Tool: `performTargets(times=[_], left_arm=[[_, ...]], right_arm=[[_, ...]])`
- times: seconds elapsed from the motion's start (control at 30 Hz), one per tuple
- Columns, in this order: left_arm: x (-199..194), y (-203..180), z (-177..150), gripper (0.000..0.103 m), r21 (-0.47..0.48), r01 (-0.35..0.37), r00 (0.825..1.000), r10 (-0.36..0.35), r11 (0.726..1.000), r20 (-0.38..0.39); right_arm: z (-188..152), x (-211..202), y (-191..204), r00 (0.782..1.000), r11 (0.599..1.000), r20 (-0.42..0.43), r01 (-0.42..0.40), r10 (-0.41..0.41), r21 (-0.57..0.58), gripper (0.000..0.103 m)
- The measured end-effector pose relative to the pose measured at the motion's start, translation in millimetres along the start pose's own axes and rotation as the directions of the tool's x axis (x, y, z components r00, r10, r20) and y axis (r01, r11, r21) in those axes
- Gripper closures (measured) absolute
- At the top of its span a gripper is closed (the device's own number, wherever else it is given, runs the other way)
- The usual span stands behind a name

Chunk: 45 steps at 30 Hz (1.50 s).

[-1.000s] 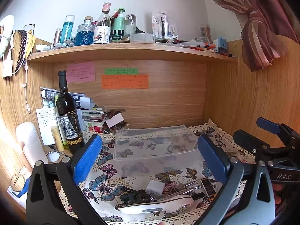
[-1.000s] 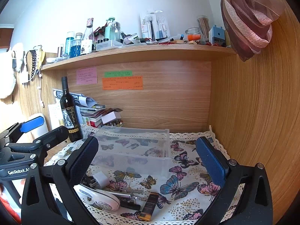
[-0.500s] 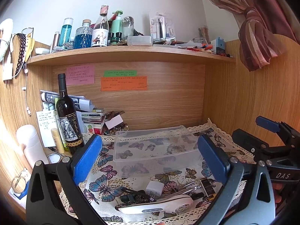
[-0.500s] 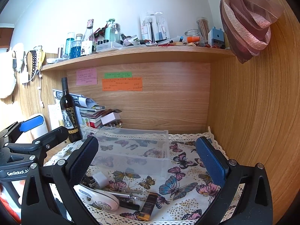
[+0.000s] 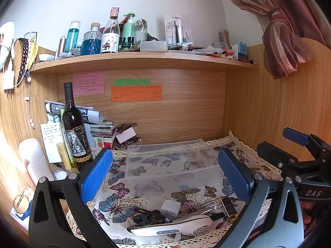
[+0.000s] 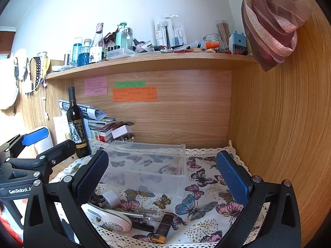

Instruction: Organize rigid objects

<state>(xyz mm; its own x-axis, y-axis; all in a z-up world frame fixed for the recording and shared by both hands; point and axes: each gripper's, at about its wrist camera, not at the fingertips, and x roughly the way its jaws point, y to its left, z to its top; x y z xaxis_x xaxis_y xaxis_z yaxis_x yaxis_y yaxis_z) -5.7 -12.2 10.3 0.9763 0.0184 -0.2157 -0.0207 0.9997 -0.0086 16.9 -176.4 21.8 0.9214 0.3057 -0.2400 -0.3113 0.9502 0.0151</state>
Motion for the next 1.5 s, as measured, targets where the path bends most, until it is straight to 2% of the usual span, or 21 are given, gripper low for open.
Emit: performTargets(times=[0.73, 0.93, 1.0, 1.07, 1.13, 1.27, 1.5], left_arm=[[-2.0, -3.3, -0.8, 0.0, 0.001, 0.011, 1.0, -0.011, 1.0, -0.002], [-0.8, 2.5, -0.8, 0.0, -0.032, 0.018, 1.0, -0.019, 0.999, -0.008], [0.9, 6.4, -1.0, 0.0, -0.044, 0.013, 1.0, -0.014, 0.999, -0.014], [3.5, 10.3, -2.1, 0.007, -0.053, 0.008, 1.0, -0.009, 0.999, -0.027], [9.2, 15.8, -4.2, 0.017, -0.063, 0.006, 0.998, -0.01, 0.998, -0.058], [22.3, 27.7, -13.8, 0.022, -0.105, 0.029, 0.991, -0.042, 0.994, -0.129], [51.3, 30.2, -46.6, 0.032, -0.135, 0.048, 0.958, -0.084, 0.99, -0.276]], right_arm=[[-0.7, -2.4, 0.4, 1.0, 1.0, 0.007, -0.012, 0.012, 0.011, 0.0], [-2.8, 2.8, 0.9, 1.0, 1.0, -0.005, -0.01, 0.01, 0.022, 0.001], [-4.2, 6.0, -0.1, 1.0, 1.0, -0.018, -0.009, 0.009, 0.026, 0.005], [-5.9, 12.0, -2.4, 0.999, 0.999, -0.046, -0.016, 0.018, 0.039, 0.012], [-8.4, 17.1, -5.3, 0.997, 0.998, -0.076, -0.029, 0.033, 0.052, 0.019], [-16.2, 25.7, -10.5, 0.991, 0.997, -0.128, -0.041, 0.049, 0.064, 0.027], [-38.2, 41.4, -14.7, 0.97, 0.997, -0.237, -0.041, 0.056, 0.066, 0.039]])
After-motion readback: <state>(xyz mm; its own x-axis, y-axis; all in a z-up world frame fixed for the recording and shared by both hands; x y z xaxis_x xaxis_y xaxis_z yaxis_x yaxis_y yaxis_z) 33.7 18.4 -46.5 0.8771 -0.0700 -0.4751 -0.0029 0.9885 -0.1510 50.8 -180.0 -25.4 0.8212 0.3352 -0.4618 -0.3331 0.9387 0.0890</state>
